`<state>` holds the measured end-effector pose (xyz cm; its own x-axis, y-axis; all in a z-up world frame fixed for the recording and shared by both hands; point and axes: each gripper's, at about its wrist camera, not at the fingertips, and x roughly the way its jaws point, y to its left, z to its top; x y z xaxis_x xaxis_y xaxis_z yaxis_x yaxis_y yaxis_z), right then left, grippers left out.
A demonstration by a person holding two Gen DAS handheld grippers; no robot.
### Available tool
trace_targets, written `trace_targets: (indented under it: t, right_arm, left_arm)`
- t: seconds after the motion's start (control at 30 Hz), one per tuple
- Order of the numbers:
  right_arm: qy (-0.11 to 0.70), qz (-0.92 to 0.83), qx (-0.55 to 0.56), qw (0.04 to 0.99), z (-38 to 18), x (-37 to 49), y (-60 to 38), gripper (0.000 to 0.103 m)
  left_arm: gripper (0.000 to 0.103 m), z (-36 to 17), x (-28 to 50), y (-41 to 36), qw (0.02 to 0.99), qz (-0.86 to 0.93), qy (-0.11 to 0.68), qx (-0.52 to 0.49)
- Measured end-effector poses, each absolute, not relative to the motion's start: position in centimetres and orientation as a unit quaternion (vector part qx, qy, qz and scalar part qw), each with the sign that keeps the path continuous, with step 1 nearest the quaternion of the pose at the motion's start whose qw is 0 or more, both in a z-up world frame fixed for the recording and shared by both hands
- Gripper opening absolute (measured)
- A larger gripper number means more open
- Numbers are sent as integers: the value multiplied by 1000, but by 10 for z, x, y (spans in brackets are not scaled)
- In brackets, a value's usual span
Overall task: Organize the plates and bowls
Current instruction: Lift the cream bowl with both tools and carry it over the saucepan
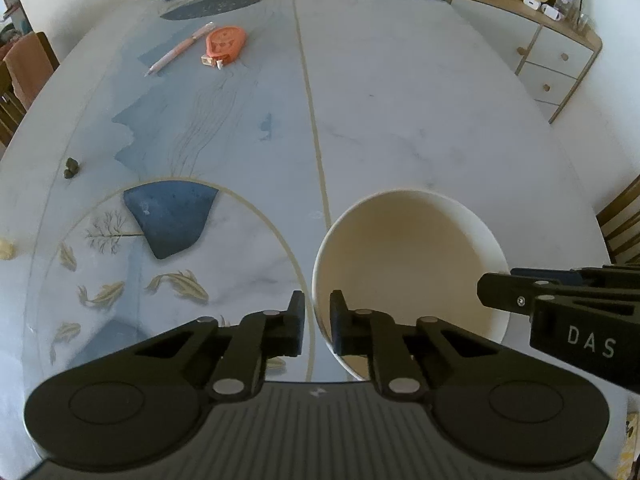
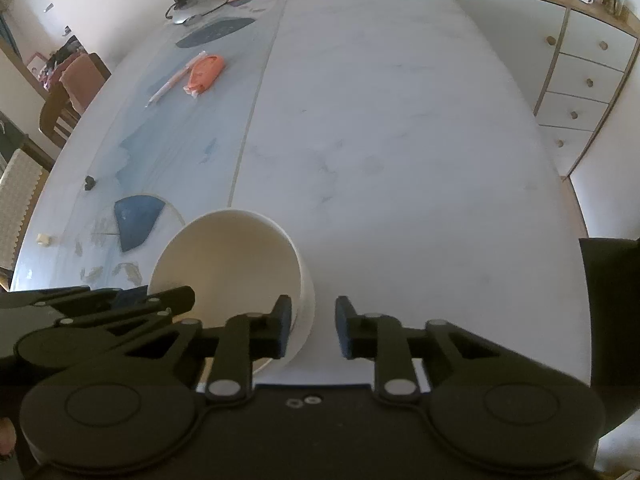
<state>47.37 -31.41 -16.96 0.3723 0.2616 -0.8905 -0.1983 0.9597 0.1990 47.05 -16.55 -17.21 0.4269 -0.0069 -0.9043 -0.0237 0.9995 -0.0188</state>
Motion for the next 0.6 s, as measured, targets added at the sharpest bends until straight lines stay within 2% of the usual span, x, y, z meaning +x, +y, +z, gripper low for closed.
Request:
trace_targets:
  t: [0.1, 0.6]
  right_arm:
    - [544, 141, 30, 827, -167, 471, -312, 8]
    - [534, 123, 37, 836, -136, 433, -309, 7]
  left_arm:
    - [7, -170, 468, -169, 844, -2, 536, -7]
    - [7, -145, 435, -170, 848, -22, 529, 11]
